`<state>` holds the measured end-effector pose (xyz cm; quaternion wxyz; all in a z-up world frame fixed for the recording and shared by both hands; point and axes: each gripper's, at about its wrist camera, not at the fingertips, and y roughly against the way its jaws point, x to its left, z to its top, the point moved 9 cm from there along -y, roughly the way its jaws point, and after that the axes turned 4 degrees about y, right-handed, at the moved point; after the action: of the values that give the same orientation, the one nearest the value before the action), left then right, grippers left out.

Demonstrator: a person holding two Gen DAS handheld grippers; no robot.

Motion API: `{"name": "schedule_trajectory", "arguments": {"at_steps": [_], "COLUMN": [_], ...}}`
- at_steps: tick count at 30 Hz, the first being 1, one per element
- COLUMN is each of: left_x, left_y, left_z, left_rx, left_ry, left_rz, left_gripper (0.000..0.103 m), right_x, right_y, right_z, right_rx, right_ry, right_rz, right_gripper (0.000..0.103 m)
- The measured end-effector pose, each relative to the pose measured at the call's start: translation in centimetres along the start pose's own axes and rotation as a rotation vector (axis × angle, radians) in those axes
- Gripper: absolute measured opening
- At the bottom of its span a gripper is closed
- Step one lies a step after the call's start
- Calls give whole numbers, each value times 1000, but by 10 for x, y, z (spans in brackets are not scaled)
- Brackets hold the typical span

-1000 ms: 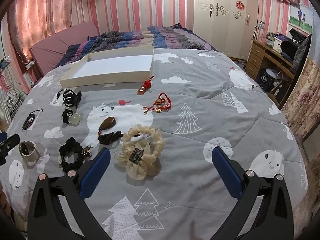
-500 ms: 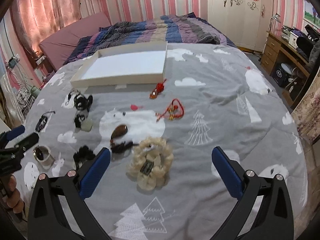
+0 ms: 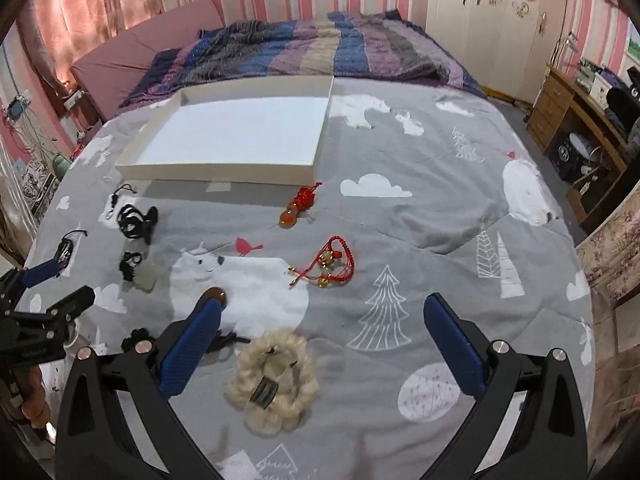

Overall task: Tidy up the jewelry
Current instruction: 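Grasp the black rabbit charm with the left tool while the right tool grasps the red beaded necklace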

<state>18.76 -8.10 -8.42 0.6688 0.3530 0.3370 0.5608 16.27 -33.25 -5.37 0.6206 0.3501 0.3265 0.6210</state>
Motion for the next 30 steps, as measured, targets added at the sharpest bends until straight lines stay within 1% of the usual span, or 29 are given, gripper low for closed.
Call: {"name": "schedule_trajectory", "arguments": {"at_steps": [1,2,5,6,7,8,10,13,14,16,18,21,23,26,29,30], "left_x": [-1,-1,1,1,1,0,-2,-4,-5,-4,-4,-2,-2,-6,-10,-10], "left_y": [-4,-10,-20,-23,-27,-29,-37,-46,-50,-54,-60,-65,-69,-74,-77,-78], "left_z": [1,2,6,8,9,10,11,12,13,13,12,13,14,15,18,18], "left_rx": [11,30,49,52,60,68,91,111,116,129,149,154,160,175,176,178], "left_ry": [2,11,29,31,37,38,35,36,34,31,30,34,39,46,44,43], "left_rz": [-5,-13,-22,-20,-22,-25,-29,-22,-18,-16,-16,-6,-21,-44,-55,-62], "left_gripper": [83,82,79,75,71,70,69,63,61,49,47,47,45,39,31,27], "right_x": [-1,-2,-4,-5,-6,-6,-6,-8,-7,-5,-3,-3,-2,-1,-2,-1], "right_y": [-4,-8,-20,-25,-29,-35,-44,-58,-60,-67,-73,-79,-83,-88,-90,-90], "right_z": [1,2,5,6,7,8,9,13,13,15,16,18,17,17,17,17], "right_rx": [5,9,24,32,42,60,86,108,111,120,125,130,136,146,149,150], "right_ry": [1,1,11,15,16,17,14,-3,-6,-8,-4,-14,-18,-17,-21,-22], "right_rz": [-3,-5,-5,-8,-8,-3,11,26,32,46,45,56,64,67,71,73], "right_gripper": [101,101,100,98,91,81,75,73,68,62,60,59,54,51,45,44]}}
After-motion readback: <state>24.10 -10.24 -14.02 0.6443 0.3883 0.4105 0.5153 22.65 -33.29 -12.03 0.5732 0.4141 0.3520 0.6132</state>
